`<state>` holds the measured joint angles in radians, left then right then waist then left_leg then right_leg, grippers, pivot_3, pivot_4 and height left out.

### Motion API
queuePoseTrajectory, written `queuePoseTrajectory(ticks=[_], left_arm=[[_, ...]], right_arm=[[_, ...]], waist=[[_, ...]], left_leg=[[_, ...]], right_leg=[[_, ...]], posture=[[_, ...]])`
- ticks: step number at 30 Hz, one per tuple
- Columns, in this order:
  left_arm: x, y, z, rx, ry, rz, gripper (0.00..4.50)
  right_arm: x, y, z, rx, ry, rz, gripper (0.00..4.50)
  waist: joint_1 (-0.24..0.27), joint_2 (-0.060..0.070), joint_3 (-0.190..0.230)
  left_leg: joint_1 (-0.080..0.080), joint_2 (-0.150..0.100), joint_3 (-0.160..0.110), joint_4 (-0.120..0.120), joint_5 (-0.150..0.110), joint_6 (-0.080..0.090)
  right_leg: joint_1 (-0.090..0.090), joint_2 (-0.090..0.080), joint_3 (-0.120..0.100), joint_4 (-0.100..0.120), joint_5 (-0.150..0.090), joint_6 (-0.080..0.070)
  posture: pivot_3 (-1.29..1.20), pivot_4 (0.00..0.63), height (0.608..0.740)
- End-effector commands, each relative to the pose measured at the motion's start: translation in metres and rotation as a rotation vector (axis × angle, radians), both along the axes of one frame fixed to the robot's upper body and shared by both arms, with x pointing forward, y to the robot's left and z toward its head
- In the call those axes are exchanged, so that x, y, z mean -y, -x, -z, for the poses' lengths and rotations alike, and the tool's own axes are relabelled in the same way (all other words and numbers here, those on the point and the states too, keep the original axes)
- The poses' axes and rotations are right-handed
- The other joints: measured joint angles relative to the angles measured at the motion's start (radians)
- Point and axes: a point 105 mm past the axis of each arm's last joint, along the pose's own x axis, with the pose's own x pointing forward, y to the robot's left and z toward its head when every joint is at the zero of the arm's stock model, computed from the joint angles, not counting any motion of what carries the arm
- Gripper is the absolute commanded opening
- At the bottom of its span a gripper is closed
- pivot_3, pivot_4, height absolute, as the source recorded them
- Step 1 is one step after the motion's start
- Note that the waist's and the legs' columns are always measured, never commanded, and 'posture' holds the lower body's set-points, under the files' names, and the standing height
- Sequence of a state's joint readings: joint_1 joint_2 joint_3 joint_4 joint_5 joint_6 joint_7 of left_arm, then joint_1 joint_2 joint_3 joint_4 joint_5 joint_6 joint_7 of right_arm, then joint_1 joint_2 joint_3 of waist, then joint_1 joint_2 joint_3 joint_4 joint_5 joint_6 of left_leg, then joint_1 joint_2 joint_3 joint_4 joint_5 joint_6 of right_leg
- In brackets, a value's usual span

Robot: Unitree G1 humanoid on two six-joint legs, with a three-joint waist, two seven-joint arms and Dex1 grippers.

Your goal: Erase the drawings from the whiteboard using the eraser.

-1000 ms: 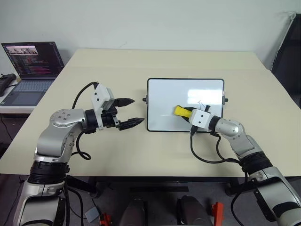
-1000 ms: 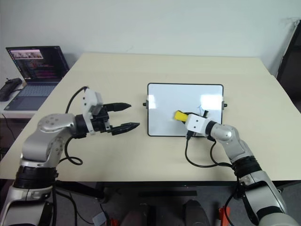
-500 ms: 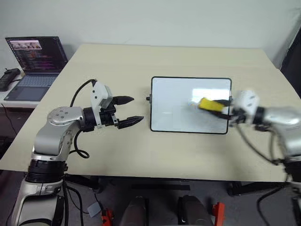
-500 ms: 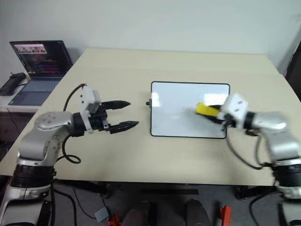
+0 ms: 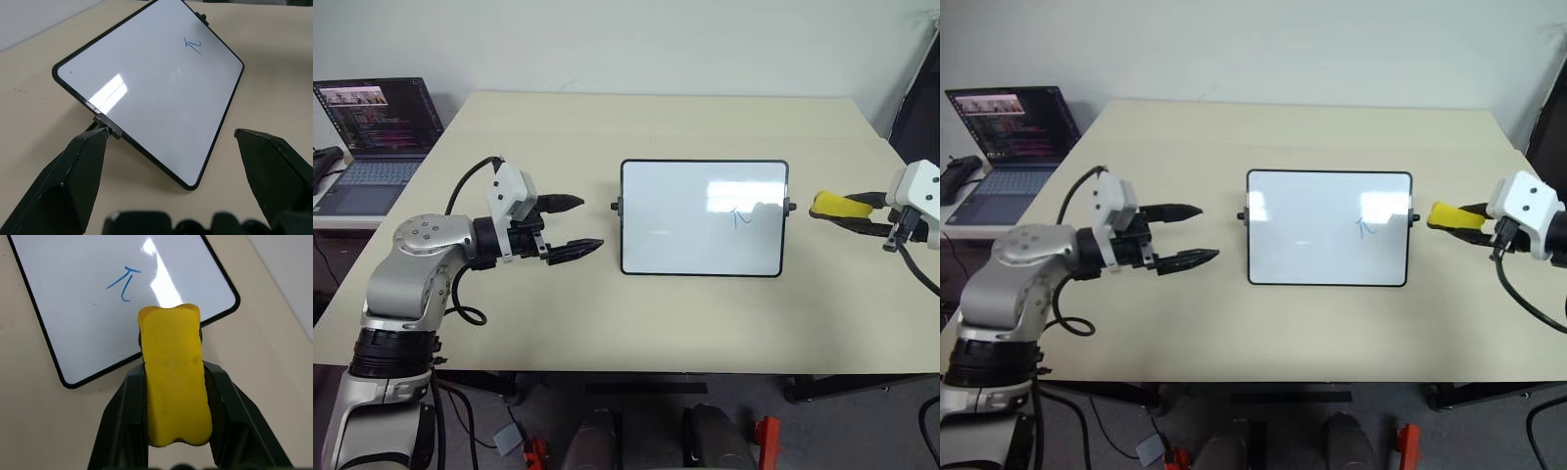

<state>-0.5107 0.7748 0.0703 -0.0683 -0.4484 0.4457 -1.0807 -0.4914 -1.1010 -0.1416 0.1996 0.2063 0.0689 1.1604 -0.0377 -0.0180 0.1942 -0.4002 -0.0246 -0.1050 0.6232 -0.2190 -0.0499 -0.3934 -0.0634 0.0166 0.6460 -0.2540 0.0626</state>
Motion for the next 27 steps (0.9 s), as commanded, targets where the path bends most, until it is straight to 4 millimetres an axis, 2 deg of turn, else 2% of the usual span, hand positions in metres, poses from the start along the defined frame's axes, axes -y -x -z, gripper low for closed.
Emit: queuePoseTrajectory(ticks=[1, 8, 10, 13, 14, 17, 20, 27], left_arm=[[-0.001, 0.004, -0.017, 0.076, -0.009, 0.006, 4.5], [0.005, 0.005, -0.02, 0.08, 0.01, 0.021, 4.5], [0.006, 0.004, -0.018, 0.077, 0.01, 0.025, 4.5], [0.013, 0.006, -0.02, 0.077, 0.033, 0.048, 4.5], [0.014, 0.007, -0.02, 0.075, 0.036, 0.053, 4.5], [0.016, 0.006, -0.013, 0.061, 0.026, 0.051, 4.5], [0.017, 0.006, -0.011, 0.052, 0.029, 0.053, 4.5], [0.018, 0.006, -0.011, 0.045, 0.031, 0.054, 4.5]], right_arm=[[0.0, 0.001, -0.013, 0.044, 0.038, -0.017, 1.12], [-0.012, -0.005, -0.019, 0.102, -0.011, -0.043, 1.12], [-0.02, -0.011, -0.025, 0.158, -0.085, -0.059, 1.12], [-0.034, -0.025, -0.035, 0.271, -0.362, -0.045, 1.12], [-0.04, -0.03, -0.033, 0.292, -0.413, -0.034, 1.12], [-0.066, -0.048, -0.006, 0.354, -0.488, 0.037, 1.12], [-0.08, -0.052, 0.018, 0.345, -0.486, 0.061, 1.12], [-0.076, -0.07, 0.045, 0.336, -0.458, 0.152, 1.12]], waist=[[0.002, 0.0, 0.0], [0.004, 0.0, 0.0], [0.003, 0.0, 0.0], [0.001, 0.0, 0.0], [0.002, 0.0, 0.0], [0.005, 0.0, 0.0], [0.005, 0.0, 0.0], [0.006, 0.0, 0.0]], left_leg=[[0.0, 0.0, 0.0, 0.0, 0.0, 0.0], [0.0, 0.0, 0.0, 0.0, 0.0, 0.0], [0.0, 0.0, 0.0, 0.0, 0.0, 0.0], [0.001, 0.002, 0.0, 0.001, 0.0, 0.0], [0.001, 0.002, 0.0, 0.001, 0.0, 0.0], [0.0, 0.002, -0.001, 0.002, 0.0, -0.001], [0.0, 0.001, -0.001, 0.002, 0.0, -0.001], [0.0, 0.001, -0.001, 0.002, 0.0, -0.001]], right_leg=[[0.0, 0.0, 0.0, 0.0, 0.0, 0.0], [0.0, 0.0, 0.0, 0.0, 0.0, 0.0], [0.0, 0.0, 0.0, 0.001, 0.0, 0.0], [0.0, 0.002, 0.0, 0.001, 0.001, -0.001], [0.001, 0.002, 0.0, 0.001, 0.001, -0.001], [0.001, 0.002, 0.0, 0.002, 0.001, -0.001], [0.0, 0.002, 0.0, 0.003, 0.001, -0.001], [0.0, 0.002, 0.0, 0.002, 0.001, -0.001]], posture=[[0.0, 0.15, 0.74], [0.0, 0.15, 0.74], [0.0, 0.15, 0.74], [0.0, 0.15, 0.74], [0.0, 0.15, 0.74], [0.0, 0.15, 0.74], [0.0, 0.15, 0.74], [0.0, 0.15, 0.74]])
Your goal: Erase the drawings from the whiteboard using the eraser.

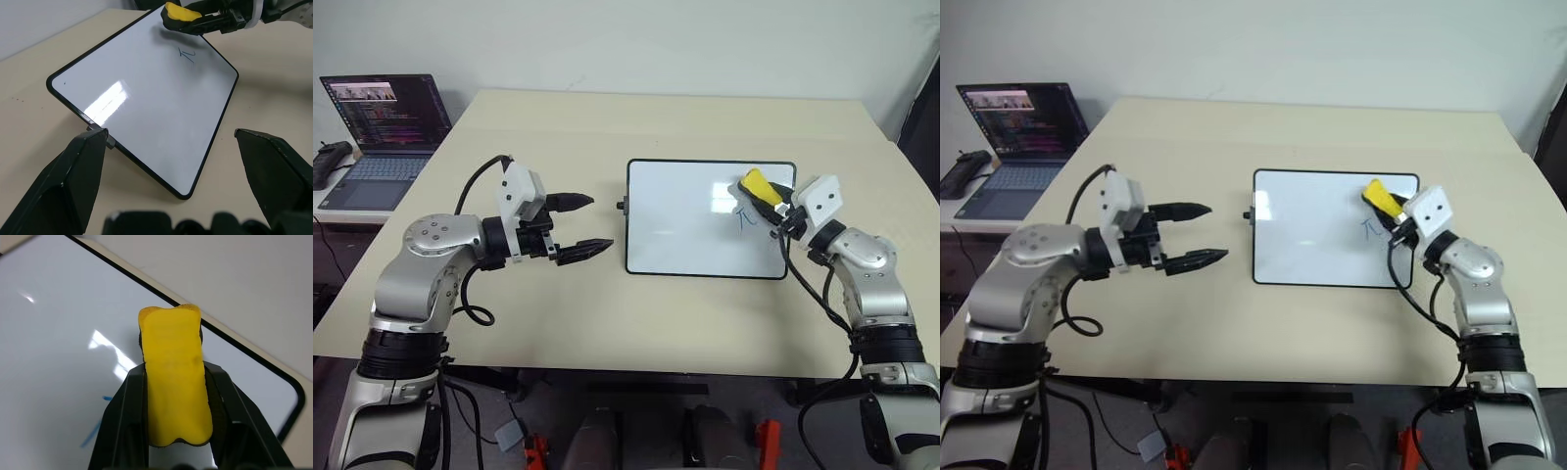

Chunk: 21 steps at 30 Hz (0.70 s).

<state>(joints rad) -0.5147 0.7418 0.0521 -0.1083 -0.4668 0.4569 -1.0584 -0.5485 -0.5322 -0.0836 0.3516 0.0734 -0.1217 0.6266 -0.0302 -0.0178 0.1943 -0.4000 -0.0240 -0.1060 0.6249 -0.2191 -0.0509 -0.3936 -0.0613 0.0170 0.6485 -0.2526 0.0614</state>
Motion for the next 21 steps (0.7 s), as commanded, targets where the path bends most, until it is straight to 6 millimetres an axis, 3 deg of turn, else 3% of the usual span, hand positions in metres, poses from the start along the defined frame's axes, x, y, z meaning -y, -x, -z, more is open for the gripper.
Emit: queuePoseTrajectory(ticks=[1, 7, 14, 18, 21], left_arm=[[0.003, 0.003, -0.009, 0.035, 0.003, 0.015, 4.5], [0.002, 0.005, -0.01, 0.031, 0.008, 0.009, 4.5], [0.004, 0.005, -0.01, 0.03, 0.014, 0.009, 4.5], [0.006, 0.005, -0.012, 0.035, 0.022, 0.017, 4.5], [0.005, 0.005, -0.012, 0.034, 0.022, 0.017, 4.5]], right_arm=[[0.005, -0.008, -0.006, 0.043, 0.008, 0.036, 1.12], [0.012, -0.011, 0.008, -0.006, 0.0, 0.062, 1.12], [-0.017, 0.002, 0.056, -0.202, 0.023, -0.09, 1.12], [-0.032, 0.022, 0.091, -0.318, 0.138, -0.208, 1.12], [-0.038, 0.036, 0.103, -0.376, 0.15, -0.269, 1.12]], waist=[[-0.002, 0.0, 0.0], [-0.004, 0.0, 0.0], [-0.009, -0.001, -0.001], [-0.015, -0.002, -0.002], [-0.017, -0.003, -0.002]], left_leg=[[0.0, 0.0, 0.0, 0.0, 0.0, 0.0], [0.001, 0.001, 0.0, 0.0, 0.0, 0.0], [0.006, 0.002, 0.0, 0.001, 0.0, 0.0], [0.01, 0.003, 0.0, 0.001, 0.0, 0.0], [0.017, 0.004, 0.0, 0.001, 0.0, 0.0]], right_leg=[[0.0, 0.0, 0.0, 0.0, 0.0, 0.0], [0.0, 0.001, 0.001, 0.001, 0.0, -0.001], [0.006, 0.003, 0.001, 0.001, 0.0, -0.001], [0.009, 0.003, 0.001, 0.001, 0.001, -0.001], [0.016, 0.004, 0.001, 0.0, 0.0, 0.002]], posture=[[0.0, 0.15, 0.74], [0.0, 0.15, 0.74], [0.0, 0.15, 0.74], [0.0, 0.15, 0.74], [0.0, 0.15, 0.74]])
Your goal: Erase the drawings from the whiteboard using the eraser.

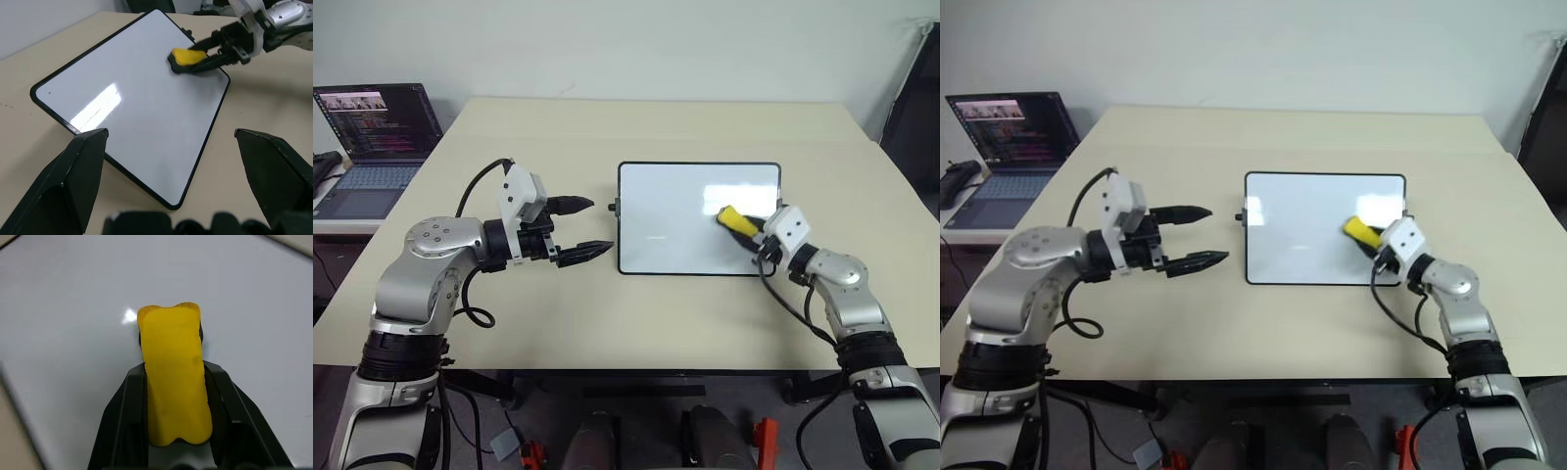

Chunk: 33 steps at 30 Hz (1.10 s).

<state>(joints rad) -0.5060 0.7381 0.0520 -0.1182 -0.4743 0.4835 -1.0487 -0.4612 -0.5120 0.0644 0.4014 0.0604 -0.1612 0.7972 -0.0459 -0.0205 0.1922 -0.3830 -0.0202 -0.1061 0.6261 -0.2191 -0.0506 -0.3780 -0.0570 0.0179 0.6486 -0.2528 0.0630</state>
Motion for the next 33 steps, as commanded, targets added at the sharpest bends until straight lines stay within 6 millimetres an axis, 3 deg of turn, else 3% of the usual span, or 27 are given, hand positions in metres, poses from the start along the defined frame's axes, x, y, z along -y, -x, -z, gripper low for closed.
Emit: queuePoseTrajectory(ticks=[1, 7, 14, 18, 22, 28, 33], left_arm=[[0.004, 0.004, -0.016, 0.06, 0.014, 0.023, 4.5], [0.005, 0.003, -0.015, 0.059, 0.012, 0.022, 4.5], [0.007, 0.002, -0.016, 0.065, 0.014, 0.026, 4.5], [0.007, 0.003, -0.016, 0.067, 0.015, 0.027, 4.5], [0.007, 0.003, -0.016, 0.066, 0.015, 0.029, 4.5], [0.01, 0.001, -0.016, 0.062, 0.016, 0.039, 4.5], [0.011, 0.0, -0.014, 0.06, 0.016, 0.041, 4.5]], right_arm=[[-0.001, 0.014, 0.032, -0.14, 0.051, -0.032, 1.12], [0.013, -0.002, 0.014, -0.032, 0.042, 0.075, 1.12], [0.048, -0.029, -0.014, 0.113, 0.05, 0.282, 1.12], [0.076, -0.031, -0.013, 0.122, 0.085, 0.398, 1.12], [0.082, -0.028, -0.009, 0.12, 0.091, 0.441, 1.12], [0.051, -0.017, 0.002, 0.08, 0.069, 0.31, 1.12], [0.004, 0.004, 0.024, -0.051, 0.051, 0.109, 1.12]], waist=[[-0.002, 0.0, 0.0], [-0.003, 0.0, 0.0], [-0.002, 0.0, 0.0], [-0.001, 0.0, 0.0], [0.002, -0.002, -0.001], [0.003, -0.002, -0.001], [-0.011, -0.002, -0.001]], left_leg=[[0.003, 0.0, 0.0, 0.0, 0.0, 0.0], [0.004, 0.001, 0.0, 0.002, 0.001, 0.001], [0.004, 0.0, 0.0, 0.003, 0.002, 0.002], [0.003, 0.0, 0.0, 0.002, 0.002, 0.002], [0.003, 0.0, 0.0, 0.002, 0.002, 0.002], [0.003, 0.001, 0.0, 0.002, 0.002, 0.002], [0.003, 0.002, 0.0, 0.001, 0.002, 0.002]], right_leg=[[0.003, 0.0, 0.0, 0.0, 0.0, 0.0], [0.004, 0.001, 0.0, 0.0, 0.0, -0.006], [0.004, 0.001, 0.001, -0.001, 0.002, -0.005], [0.004, 0.001, 0.002, -0.002, 0.002, -0.005], [0.004, 0.001, 0.001, -0.002, 0.002, -0.005], [0.004, 0.001, 0.002, -0.002, 0.002, -0.005], [0.004, 0.002, 0.002, -0.002, 0.001, -0.005]], posture=[[0.0, 0.15, 0.74], [0.0, 0.15, 0.74], [0.0, 0.15, 0.74], [0.0, 0.15, 0.74], [0.0, 0.15, 0.74], [0.0, 0.15, 0.74], [0.0, 0.15, 0.74]])
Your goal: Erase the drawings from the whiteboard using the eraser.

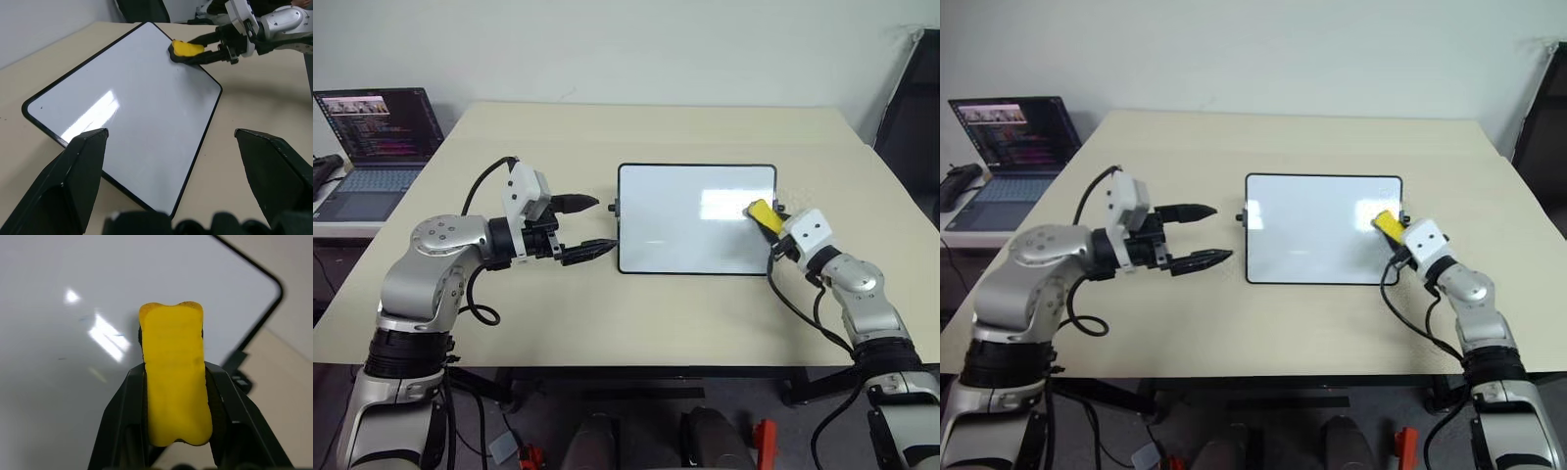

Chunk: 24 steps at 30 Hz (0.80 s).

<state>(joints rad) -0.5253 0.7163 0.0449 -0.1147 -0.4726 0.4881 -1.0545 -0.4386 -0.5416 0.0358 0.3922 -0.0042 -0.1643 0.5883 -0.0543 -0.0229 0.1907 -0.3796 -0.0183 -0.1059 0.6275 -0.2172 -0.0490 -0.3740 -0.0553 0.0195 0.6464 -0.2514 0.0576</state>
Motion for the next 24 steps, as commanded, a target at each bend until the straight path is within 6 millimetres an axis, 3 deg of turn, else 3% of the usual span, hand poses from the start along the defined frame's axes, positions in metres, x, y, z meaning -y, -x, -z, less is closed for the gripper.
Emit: queuePoseTrajectory(ticks=[1, 6, 8, 15, 19, 24], left_arm=[[0.005, 0.0, -0.012, 0.057, 0.003, 0.02, 4.5], [0.005, 0.0, -0.012, 0.059, 0.007, 0.019, 4.5], [0.003, 0.001, -0.012, 0.059, 0.006, 0.013, 4.5], [0.003, 0.001, -0.012, 0.06, 0.006, 0.009, 4.5], [0.004, 0.001, -0.011, 0.057, 0.008, 0.009, 4.5], [0.004, 0.0, -0.01, 0.053, 0.006, 0.014, 4.5]], right_arm=[[-0.036, 0.019, 0.035, -0.179, -0.006, -0.139, 1.12], [-0.064, 0.034, 0.045, -0.243, -0.009, -0.239, 1.12], [-0.061, 0.025, 0.039, -0.208, -0.011, -0.198, 1.12], [-0.017, -0.005, 0.02, -0.081, 0.032, 0.024, 1.12], [0.013, -0.011, 0.016, -0.048, 0.021, 0.162, 1.12], [0.035, -0.01, 0.015, -0.037, 0.008, 0.251, 1.11]], waist=[[-0.003, 0.0, 0.0], [-0.003, 0.0, 0.0], [-0.001, 0.0, 0.0], [0.005, 0.0, 0.0], [0.013, 0.0, 0.0], [0.022, -0.001, -0.001]], left_leg=[[0.0, 0.0, 0.0, 0.0, 0.0, 0.0], [0.0, 0.001, 0.0, 0.0, 0.0, 0.0], [-0.001, 0.001, 0.0, 0.0, 0.0, 0.0], [-0.001, 0.0, -0.001, 0.0, 0.0, 0.0], [-0.002, 0.0, -0.001, 0.0, 0.0, 0.0], [-0.001, 0.0, -0.001, 0.001, 0.0, 0.0]], right_leg=[[0.0, 0.0, 0.0, 0.0, 0.0, 0.0], [-0.001, 0.001, 0.0, 0.0, 0.0, 0.0], [-0.002, 0.0, 0.0, 0.0, 0.0, 0.0], [-0.002, 0.0, -0.001, 0.0, 0.0, -0.001], [-0.002, 0.0, -0.001, -0.001, 0.0, -0.001], [-0.001, 0.0, -0.001, -0.001, 0.0, -0.001]], posture=[[0.0, 0.15, 0.74], [0.0, 0.15, 0.74], [0.0, 0.15, 0.74], [0.0, 0.15, 0.74], [0.0, 0.15, 0.74], [0.0, 0.15, 0.74]])
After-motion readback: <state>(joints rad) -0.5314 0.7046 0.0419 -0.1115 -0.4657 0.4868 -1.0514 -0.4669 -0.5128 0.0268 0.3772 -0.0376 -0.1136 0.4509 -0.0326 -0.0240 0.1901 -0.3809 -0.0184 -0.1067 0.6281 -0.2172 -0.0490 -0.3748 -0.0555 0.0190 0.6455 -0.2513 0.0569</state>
